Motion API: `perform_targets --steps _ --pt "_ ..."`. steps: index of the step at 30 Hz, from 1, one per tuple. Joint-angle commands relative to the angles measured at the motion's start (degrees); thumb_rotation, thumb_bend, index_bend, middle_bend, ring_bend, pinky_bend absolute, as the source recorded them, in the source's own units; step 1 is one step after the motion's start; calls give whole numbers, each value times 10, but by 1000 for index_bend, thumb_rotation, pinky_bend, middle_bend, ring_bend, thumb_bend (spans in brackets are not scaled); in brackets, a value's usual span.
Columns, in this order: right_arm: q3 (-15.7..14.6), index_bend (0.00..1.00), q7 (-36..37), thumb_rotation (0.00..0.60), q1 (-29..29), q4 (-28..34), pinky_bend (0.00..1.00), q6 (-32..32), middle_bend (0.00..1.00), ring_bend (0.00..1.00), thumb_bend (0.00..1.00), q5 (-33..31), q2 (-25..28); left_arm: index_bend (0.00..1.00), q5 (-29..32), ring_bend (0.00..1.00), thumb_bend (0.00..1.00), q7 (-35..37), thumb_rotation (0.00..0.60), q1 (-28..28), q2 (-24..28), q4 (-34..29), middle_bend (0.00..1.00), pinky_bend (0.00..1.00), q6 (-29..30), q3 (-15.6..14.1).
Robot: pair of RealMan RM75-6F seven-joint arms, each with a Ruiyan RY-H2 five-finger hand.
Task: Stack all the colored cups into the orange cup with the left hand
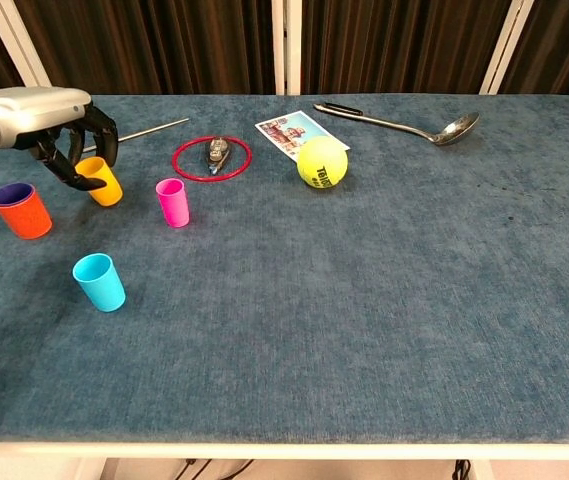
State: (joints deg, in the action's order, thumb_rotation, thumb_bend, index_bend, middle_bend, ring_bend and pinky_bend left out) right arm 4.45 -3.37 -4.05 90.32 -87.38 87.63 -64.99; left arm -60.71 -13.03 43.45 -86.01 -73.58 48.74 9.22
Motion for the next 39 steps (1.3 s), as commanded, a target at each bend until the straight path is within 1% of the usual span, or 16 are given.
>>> perform_targets --steps 1,5,11,15,19,21,24,30,39 --pt "1 0 -2 600 1 4 0 -4 0 0 353 2 2 517 -4 556 320 -2 600 -1 15 -18 517 198 9 5" --pt "-1 0 -6 600 2 9 0 -7 0 0 353 4 4 515 -7 559 320 -11 600 -6 48 -63 513 200 31 14" --pt "-4 0 -8 600 4 11 0 -9 0 0 353 9 4 515 6 559 319 -32 600 -28 117 -149 512 199 65 19" --pt "-4 0 -8 600 5 13 0 -10 0 0 353 10 6 515 60 559 319 -67 600 -40 182 -221 511 199 51 5" --pt "-6 0 -13 600 3 17 0 -5 0 0 353 10 6 515 87 559 321 -108 600 -44 213 -264 511 196 50 -19" --pt "-6 0 -14 600 2 18 0 -4 0 0 353 11 4 515 93 559 320 -120 600 -46 215 -274 511 195 54 -27" --pt "-8 0 -19 600 1 20 0 -4 0 0 353 15 2 515 91 559 320 -135 600 -49 204 -272 511 200 64 -41" --pt "-11 0 -20 600 2 21 0 -5 0 0 353 19 1 515 83 558 320 -135 600 -52 173 -249 510 202 70 -51" --pt "-10 0 -12 600 5 14 0 -7 0 0 353 14 1 515 90 558 320 -129 600 -47 160 -225 509 202 69 -45"
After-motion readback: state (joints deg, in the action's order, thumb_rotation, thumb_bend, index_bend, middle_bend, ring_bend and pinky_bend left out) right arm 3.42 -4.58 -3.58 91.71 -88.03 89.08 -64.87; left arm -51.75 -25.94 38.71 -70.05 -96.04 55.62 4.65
